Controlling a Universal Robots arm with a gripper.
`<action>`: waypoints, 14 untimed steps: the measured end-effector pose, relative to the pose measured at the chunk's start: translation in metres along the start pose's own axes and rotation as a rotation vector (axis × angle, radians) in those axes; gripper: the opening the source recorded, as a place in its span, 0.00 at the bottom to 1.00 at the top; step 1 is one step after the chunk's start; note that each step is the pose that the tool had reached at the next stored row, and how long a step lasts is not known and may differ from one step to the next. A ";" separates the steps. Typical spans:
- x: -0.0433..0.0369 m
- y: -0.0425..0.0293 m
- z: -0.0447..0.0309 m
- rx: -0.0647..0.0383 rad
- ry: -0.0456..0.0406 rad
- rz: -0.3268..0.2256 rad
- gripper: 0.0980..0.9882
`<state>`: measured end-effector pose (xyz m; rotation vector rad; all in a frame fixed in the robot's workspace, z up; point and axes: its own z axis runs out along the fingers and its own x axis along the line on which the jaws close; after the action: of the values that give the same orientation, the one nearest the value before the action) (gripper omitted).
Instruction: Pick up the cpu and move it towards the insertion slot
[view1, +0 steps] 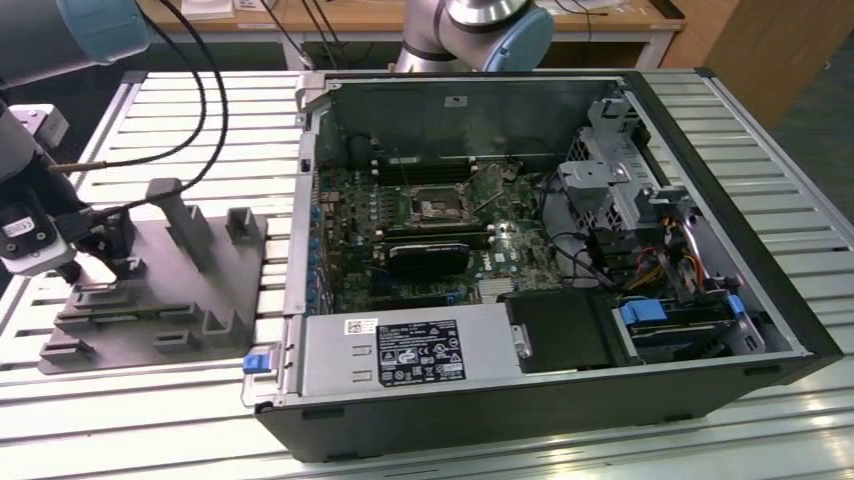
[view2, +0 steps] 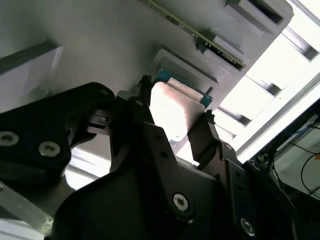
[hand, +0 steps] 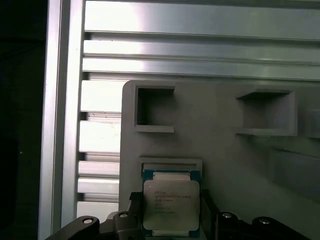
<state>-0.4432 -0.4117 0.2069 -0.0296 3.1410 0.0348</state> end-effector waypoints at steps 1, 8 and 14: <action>0.0000 0.0001 -0.0043 0.000 0.0001 0.000 0.50; 0.0000 0.0007 -0.0307 0.000 0.0006 0.000 0.50; 0.0000 0.0009 -0.0424 -0.001 0.0018 0.000 0.50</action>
<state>-0.4432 -0.4117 0.2493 -0.0296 3.1428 0.0368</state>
